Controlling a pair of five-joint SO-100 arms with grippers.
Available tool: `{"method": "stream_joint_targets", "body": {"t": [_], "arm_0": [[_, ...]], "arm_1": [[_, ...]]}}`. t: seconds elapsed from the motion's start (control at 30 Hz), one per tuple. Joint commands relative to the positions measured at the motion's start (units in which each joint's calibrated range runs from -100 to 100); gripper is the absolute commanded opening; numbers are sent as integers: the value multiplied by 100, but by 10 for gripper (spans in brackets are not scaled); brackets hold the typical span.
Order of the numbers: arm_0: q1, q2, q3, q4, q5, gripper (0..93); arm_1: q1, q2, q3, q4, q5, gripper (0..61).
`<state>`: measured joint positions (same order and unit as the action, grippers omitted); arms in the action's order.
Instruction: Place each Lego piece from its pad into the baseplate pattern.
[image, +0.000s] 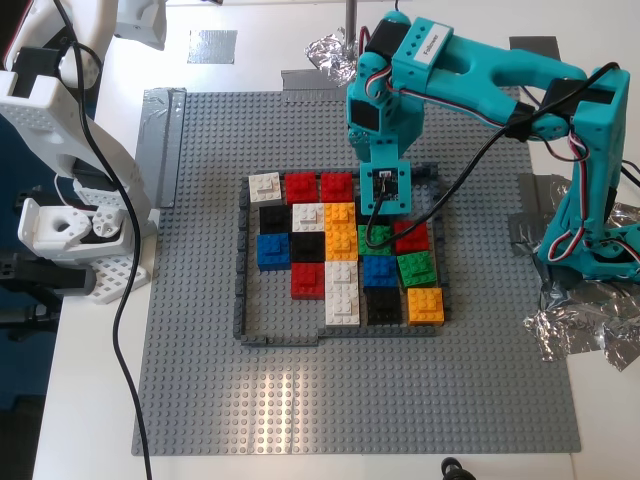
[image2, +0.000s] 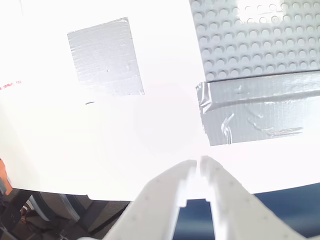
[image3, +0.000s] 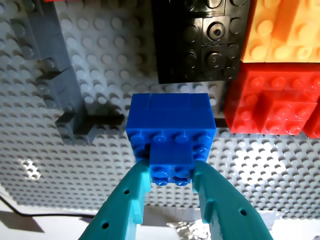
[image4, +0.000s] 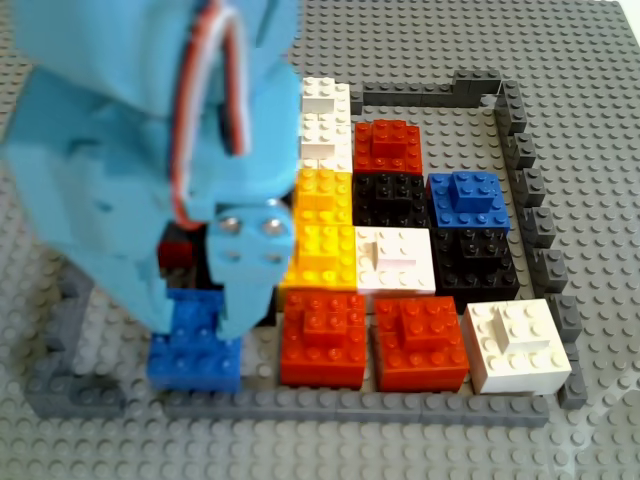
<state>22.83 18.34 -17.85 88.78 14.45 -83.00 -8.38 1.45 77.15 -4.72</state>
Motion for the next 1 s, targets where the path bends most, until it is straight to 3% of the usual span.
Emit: {"method": "stream_joint_targets", "body": {"t": [0.0,0.77,0.97], "arm_0": [[-88,-49,-206,-131,-31,64],[-248,243,-224,-188,-55,63],[-241,303,-603,-172,-46,63]], "arm_1": [[5,-158,-384,88,30,2],[-24,-158,-357,129,39,2],[-17,-158,-348,145,54,2]]}}
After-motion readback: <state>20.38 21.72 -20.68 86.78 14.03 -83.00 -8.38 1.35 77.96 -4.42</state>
